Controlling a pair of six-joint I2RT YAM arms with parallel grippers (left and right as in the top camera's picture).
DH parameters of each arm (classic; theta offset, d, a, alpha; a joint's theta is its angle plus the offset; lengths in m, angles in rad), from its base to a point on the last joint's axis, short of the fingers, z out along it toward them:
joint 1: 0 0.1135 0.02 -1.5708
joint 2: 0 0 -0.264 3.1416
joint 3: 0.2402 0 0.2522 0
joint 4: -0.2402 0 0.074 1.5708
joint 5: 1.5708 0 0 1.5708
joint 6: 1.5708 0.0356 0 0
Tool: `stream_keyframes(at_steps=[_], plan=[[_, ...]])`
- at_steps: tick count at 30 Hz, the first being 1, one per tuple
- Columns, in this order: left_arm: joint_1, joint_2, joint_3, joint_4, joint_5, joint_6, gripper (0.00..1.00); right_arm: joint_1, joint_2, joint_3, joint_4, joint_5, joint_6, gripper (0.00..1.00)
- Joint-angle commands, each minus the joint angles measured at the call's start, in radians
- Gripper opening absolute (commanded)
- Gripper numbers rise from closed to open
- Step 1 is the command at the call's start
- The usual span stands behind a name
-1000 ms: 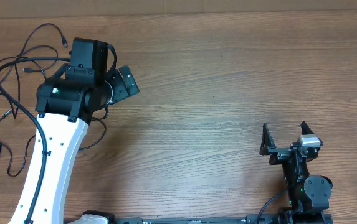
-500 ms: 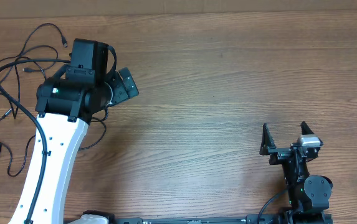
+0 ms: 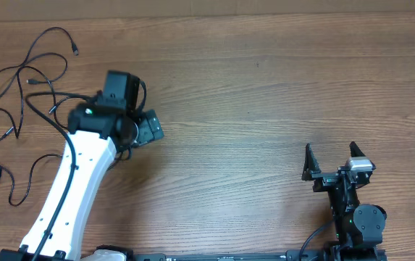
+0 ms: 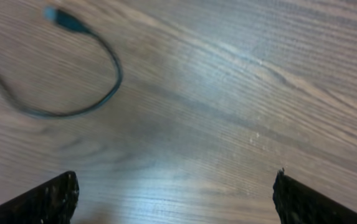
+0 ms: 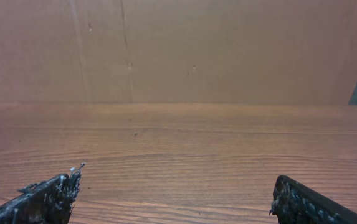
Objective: Untangle cables
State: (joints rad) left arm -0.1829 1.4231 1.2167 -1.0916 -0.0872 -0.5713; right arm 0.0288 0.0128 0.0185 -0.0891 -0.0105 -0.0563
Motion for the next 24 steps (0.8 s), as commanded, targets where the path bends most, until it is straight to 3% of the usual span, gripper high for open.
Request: stream_keyframes(at_steps=[1, 10, 24], plan=[[-0.001, -0.032, -0.132, 0.097, 0.036, 0.071, 0.99, 0.009, -0.008, -0.010, 0.005, 0.008, -0.004, 1.00], [-0.001, -0.279, -0.446, 0.457, 0.114, 0.209, 1.00, 0.009, -0.008, -0.010, 0.005, 0.008, -0.004, 1.00], [-0.001, -0.698, -0.702, 0.630, 0.114, 0.288, 1.00, 0.009, -0.008, -0.010, 0.005, 0.008, -0.004, 1.00]])
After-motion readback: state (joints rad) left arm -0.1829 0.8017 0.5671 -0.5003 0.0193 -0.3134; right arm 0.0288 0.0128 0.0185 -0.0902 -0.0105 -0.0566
